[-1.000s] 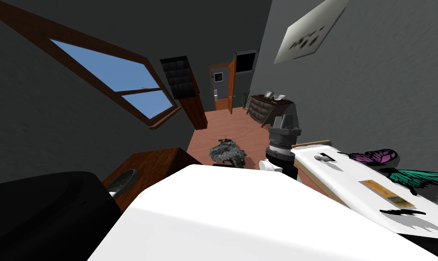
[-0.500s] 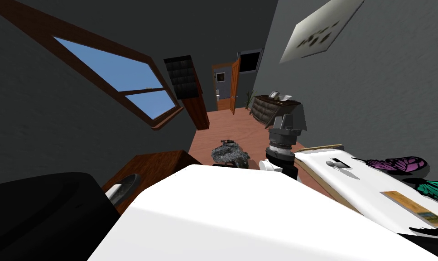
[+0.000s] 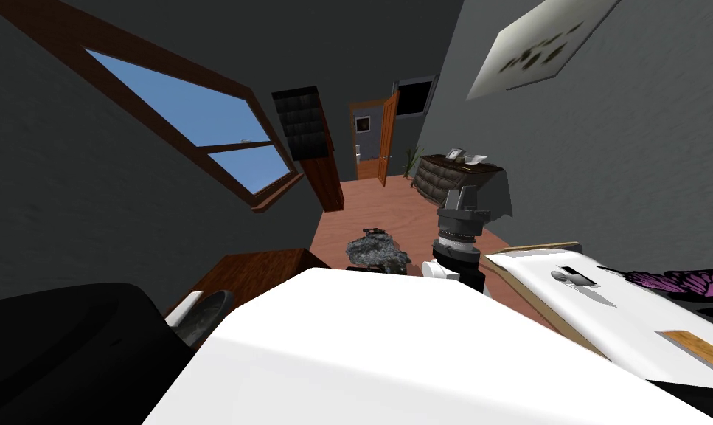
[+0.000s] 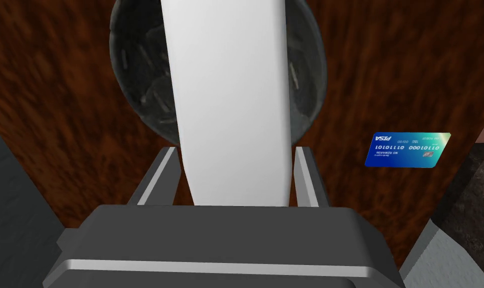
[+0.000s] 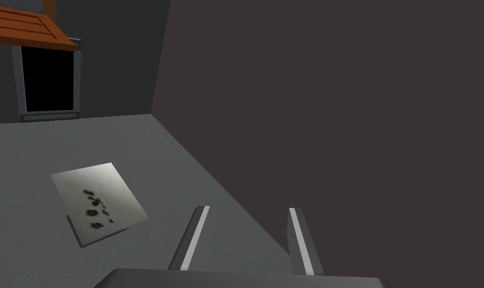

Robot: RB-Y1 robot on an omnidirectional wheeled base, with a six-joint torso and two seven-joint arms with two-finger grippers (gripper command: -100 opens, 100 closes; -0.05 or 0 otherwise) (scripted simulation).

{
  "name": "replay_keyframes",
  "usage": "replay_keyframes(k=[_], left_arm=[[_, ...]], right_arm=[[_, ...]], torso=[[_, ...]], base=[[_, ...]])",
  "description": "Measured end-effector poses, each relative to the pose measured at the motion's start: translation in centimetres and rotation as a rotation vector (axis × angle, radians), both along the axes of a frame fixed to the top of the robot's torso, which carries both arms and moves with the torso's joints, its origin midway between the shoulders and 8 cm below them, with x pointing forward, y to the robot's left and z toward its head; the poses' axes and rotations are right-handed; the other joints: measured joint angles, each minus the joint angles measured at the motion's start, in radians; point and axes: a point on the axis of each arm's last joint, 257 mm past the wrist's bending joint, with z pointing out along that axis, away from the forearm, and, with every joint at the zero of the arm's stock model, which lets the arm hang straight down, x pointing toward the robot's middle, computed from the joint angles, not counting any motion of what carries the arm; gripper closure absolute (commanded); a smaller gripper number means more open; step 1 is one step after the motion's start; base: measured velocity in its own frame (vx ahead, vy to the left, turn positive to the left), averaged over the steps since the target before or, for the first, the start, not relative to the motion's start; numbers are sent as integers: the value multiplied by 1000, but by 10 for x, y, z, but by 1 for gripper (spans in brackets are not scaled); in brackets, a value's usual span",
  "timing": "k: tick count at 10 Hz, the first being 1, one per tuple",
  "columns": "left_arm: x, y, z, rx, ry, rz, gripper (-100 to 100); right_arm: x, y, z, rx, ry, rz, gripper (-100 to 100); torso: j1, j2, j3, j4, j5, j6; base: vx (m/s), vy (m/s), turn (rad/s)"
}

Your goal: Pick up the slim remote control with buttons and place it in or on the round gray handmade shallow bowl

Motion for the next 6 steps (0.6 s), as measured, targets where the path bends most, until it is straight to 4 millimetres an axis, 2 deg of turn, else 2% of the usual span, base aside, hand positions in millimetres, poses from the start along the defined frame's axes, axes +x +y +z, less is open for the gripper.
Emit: replay_keyframes(k=[1,5,6], left_arm=[[1,1,0,1,-3,1,-100],[1,1,0,2,-4,1,-100],[1,1,0,2,-4,1,0]], right_arm=[[0,0,0,0,0,0,0],[0,0,0,0,0,0,0],[0,0,0,0,0,0,0]], torso=[[-4,2,1,0,0,0],[-10,5,3,1,-2,0],[-10,5,3,1,-2,0]], base=[[2,7,-15],[0,0,0],[0,0,0]])
